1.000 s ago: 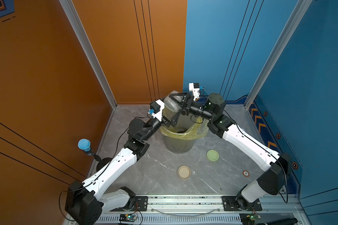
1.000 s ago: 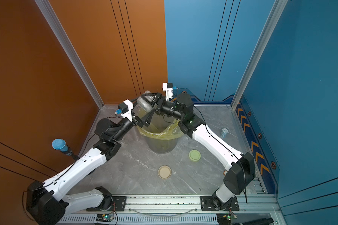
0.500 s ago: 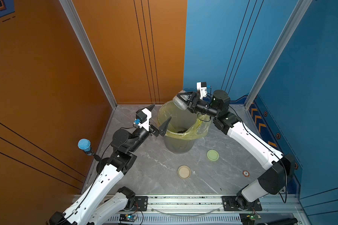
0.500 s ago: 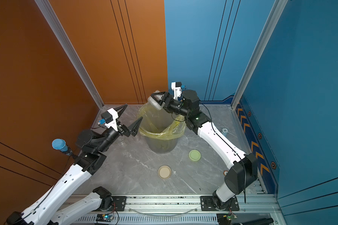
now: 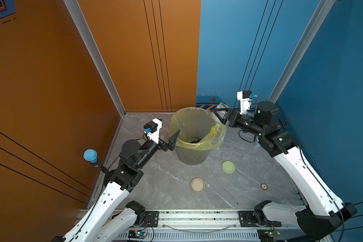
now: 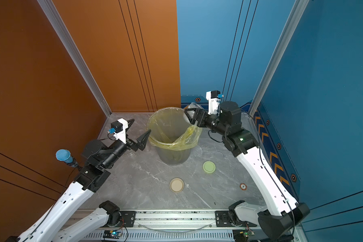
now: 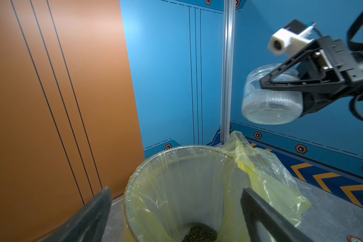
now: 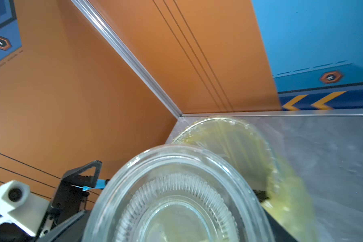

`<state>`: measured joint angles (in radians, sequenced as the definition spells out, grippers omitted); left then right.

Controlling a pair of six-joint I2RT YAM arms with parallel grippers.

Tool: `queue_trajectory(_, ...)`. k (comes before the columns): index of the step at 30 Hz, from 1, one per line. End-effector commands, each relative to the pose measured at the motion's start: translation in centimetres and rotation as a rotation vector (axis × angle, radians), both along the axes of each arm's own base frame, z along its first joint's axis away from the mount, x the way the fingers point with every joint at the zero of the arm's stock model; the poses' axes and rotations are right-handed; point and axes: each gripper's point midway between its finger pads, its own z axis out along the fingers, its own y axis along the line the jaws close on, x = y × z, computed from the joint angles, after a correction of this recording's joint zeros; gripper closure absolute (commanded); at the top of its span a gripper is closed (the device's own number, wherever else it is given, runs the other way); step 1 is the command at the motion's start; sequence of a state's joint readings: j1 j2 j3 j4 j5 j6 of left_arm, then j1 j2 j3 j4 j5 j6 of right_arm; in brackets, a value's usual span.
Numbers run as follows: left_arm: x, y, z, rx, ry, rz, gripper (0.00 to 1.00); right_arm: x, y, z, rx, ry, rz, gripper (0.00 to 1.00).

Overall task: Empty moldy tea leaves from jars
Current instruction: Place the jar at the center of the board.

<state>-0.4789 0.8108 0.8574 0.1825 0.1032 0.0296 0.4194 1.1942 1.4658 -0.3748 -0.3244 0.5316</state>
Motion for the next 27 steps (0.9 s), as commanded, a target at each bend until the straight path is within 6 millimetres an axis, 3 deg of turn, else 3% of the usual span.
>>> queue_trajectory(1, 0.2, 1.4, -0.5, -0.028, 0.052, 0.079, 0.02, -0.5, -4.1, -2.5, -0.183, -0.045, -0.148, 0.81)
queue_trajectory(6, 0.4, 3.2, -1.7, -0.045, 0.111, 0.18, 0.02, -0.2, -8.1, -6.8, -0.24, -0.004, -0.292, 0.81)
queue_trajectory(11, -0.1, 4.6, -2.4, -0.058, 0.142, 0.237, 0.02, 1.4, -10.3, -12.1, -0.23, 0.083, -0.371, 0.82)
queue_trajectory(16, -1.2, 5.6, -3.0, -0.064, 0.147, 0.262, 0.02, 3.1, -12.4, -16.1, -0.229, 0.121, -0.455, 0.82)
queue_trajectory(23, -2.5, 7.0, -4.3, -0.053, 0.161, 0.297, 0.02, 6.1, -12.7, -22.4, -0.288, 0.17, -0.475, 0.82)
queue_trajectory(27, -2.7, 7.4, -5.3, -0.037, 0.179, 0.31, 0.02, 7.9, -12.2, -24.6, -0.305, 0.191, -0.469, 0.82)
